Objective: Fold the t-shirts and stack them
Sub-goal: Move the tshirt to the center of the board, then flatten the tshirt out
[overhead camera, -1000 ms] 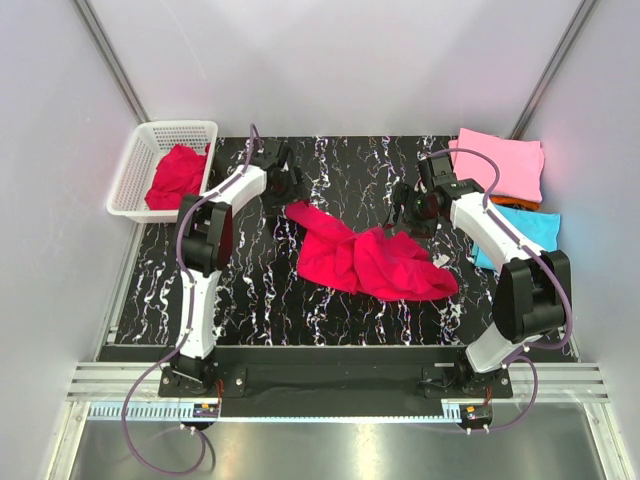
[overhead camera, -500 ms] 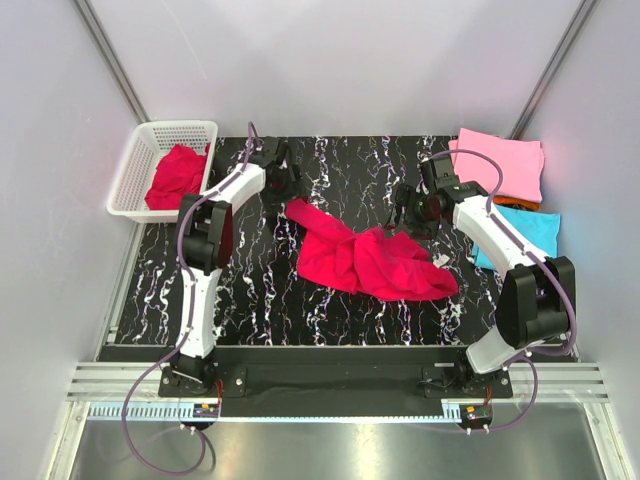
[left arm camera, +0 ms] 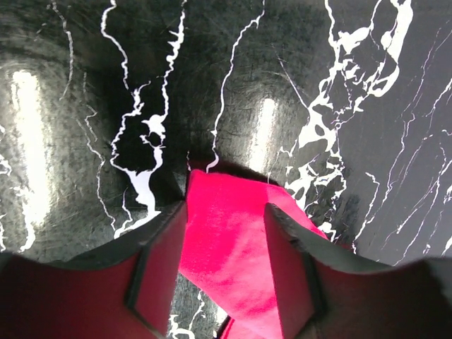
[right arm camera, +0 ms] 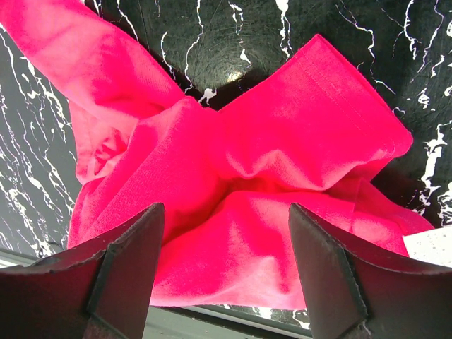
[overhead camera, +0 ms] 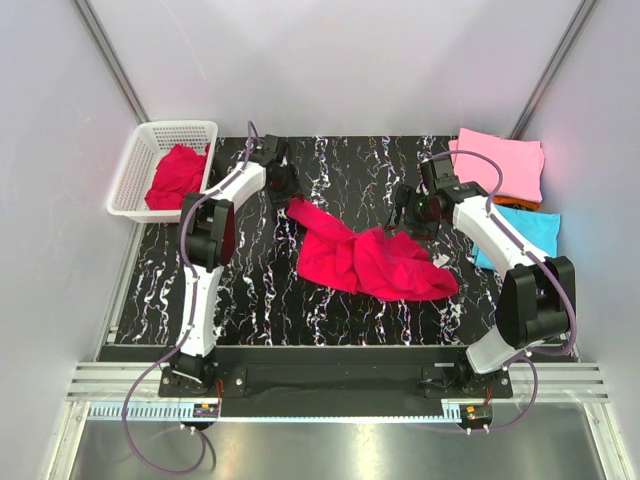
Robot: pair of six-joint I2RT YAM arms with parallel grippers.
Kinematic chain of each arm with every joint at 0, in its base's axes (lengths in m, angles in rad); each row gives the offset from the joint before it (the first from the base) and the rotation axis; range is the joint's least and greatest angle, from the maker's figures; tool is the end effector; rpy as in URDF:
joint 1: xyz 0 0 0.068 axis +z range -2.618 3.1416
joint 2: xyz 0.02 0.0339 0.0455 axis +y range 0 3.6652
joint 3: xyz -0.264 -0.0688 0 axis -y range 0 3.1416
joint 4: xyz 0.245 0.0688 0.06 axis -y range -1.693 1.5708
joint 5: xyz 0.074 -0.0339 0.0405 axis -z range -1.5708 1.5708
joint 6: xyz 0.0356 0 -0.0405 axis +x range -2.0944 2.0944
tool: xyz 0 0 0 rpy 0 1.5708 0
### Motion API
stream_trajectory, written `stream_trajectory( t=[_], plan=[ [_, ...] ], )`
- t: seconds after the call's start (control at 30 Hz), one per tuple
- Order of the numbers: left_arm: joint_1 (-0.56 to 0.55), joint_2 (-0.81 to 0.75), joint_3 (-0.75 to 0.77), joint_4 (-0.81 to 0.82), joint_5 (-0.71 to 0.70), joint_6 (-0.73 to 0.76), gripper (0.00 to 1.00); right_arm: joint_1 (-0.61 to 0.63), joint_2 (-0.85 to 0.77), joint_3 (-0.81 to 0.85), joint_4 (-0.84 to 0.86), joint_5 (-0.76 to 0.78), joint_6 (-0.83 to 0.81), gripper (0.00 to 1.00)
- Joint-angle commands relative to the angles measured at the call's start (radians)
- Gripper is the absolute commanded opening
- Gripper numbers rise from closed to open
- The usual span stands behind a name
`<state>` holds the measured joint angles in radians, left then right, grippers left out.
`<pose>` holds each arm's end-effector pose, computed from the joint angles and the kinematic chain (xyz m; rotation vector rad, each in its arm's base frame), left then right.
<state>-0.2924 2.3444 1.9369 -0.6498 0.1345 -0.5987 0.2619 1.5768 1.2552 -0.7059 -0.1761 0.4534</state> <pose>0.4840 -0.1507 0.1652 -0.3643 2.6724 -0.4690 0.3165 0.0913 0.2636 0.1887 2.6471 0.4781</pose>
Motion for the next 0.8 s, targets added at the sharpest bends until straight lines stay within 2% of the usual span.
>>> stream_trajectory(
  t=[0.0, 0.03, 0.13, 0.17, 0.27, 0.3, 0.4, 0.57, 0.77],
  plan=[
    [0.001, 0.027, 0.030, 0.010, 0.034, 0.020, 0.51, 0.005, -0.052, -0.005, 0.000, 0.009, 0.011, 0.77],
    [-0.001, 0.026, 0.030, 0.009, 0.036, 0.026, 0.49, 0.005, -0.052, -0.005, 0.000, 0.010, 0.013, 0.77],
    [-0.001, 0.018, 0.017, 0.009, 0.027, 0.039, 0.36, 0.005, -0.055, -0.007, 0.002, 0.012, 0.018, 0.77],
    [-0.001, 0.018, 0.013, 0.009, 0.022, 0.043, 0.36, 0.007, -0.057, -0.007, 0.002, 0.013, 0.019, 0.77],
    [-0.001, 0.007, -0.001, 0.009, 0.010, 0.056, 0.23, 0.005, -0.058, -0.010, 0.003, 0.013, 0.024, 0.77],
    [-0.001, 0.006, -0.006, 0.009, 0.008, 0.060, 0.13, 0.005, -0.058, -0.010, 0.005, 0.015, 0.022, 0.77],
    [-0.001, -0.020, -0.021, 0.004, -0.006, 0.076, 0.00, 0.007, -0.061, -0.014, 0.005, 0.020, 0.028, 0.77],
    [0.004, -0.098, -0.010, -0.042, -0.050, 0.117, 0.00, 0.007, -0.075, -0.016, 0.006, 0.062, 0.039, 0.77],
    [0.033, -0.315, 0.060, -0.112, -0.105, 0.163, 0.00, 0.005, -0.066, -0.023, 0.000, 0.125, 0.064, 0.77]
  ],
)
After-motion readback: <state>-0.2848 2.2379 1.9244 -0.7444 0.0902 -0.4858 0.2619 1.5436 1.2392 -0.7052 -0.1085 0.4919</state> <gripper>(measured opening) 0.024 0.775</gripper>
